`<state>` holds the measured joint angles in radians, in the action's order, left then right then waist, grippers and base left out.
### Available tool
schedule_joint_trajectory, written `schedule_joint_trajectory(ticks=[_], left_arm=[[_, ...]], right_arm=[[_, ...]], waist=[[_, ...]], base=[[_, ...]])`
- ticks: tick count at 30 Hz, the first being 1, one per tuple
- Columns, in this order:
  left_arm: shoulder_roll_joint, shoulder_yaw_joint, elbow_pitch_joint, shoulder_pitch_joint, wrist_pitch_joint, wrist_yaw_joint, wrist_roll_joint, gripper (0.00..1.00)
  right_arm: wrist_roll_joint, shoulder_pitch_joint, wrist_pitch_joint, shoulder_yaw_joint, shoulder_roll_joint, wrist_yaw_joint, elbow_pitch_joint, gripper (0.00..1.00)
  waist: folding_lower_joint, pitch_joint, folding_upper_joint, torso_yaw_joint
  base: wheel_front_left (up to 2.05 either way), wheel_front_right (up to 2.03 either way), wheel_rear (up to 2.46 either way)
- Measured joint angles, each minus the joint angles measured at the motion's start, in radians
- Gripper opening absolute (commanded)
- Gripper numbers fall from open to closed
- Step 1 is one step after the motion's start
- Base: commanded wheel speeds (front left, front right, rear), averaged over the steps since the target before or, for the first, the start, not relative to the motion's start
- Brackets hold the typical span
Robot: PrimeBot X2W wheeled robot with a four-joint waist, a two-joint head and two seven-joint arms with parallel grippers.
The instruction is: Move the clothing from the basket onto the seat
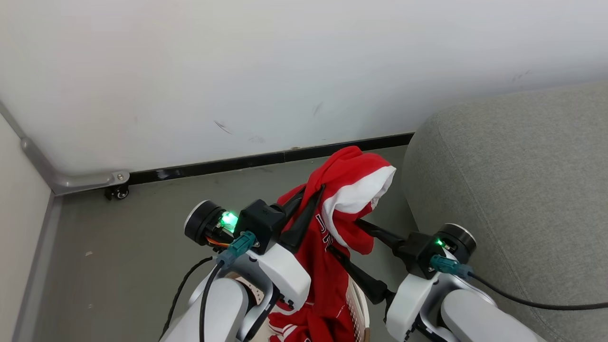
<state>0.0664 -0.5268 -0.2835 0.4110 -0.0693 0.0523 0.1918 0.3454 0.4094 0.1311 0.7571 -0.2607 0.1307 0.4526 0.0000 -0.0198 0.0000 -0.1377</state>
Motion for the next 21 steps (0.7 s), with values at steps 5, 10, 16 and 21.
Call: schedule_joint_trajectory(ticks=[5,10,16,21], left_arm=[[-0.003,-0.015,0.006,0.0,0.009,0.002,0.001,0.0],[-0.006,-0.028,0.011,0.0,0.018,0.002,0.017,0.0],[-0.007,-0.036,0.012,0.0,0.025,0.002,0.026,0.0],[-0.009,-0.038,0.011,0.0,0.027,0.002,0.036,0.0]], right_arm=[[0.021,0.028,0.0,0.041,0.005,0.0,0.03,1.0],[0.026,0.051,0.0,0.088,0.013,0.0,0.065,1.0],[0.025,0.09,0.016,0.122,0.028,0.0,0.1,0.55],[0.02,0.102,0.03,0.164,0.036,0.0,0.133,0.0]], waist=[[0.0,0.0,0.0,0.004],[0.0,-0.001,0.0,0.012],[0.0,-0.004,0.0,0.021],[0.0,-0.008,0.0,0.026]], base=[[0.0,0.0,0.0],[0.0,0.0,0.0],[0.0,0.0,0.0],[0.0,0.0,0.0]])
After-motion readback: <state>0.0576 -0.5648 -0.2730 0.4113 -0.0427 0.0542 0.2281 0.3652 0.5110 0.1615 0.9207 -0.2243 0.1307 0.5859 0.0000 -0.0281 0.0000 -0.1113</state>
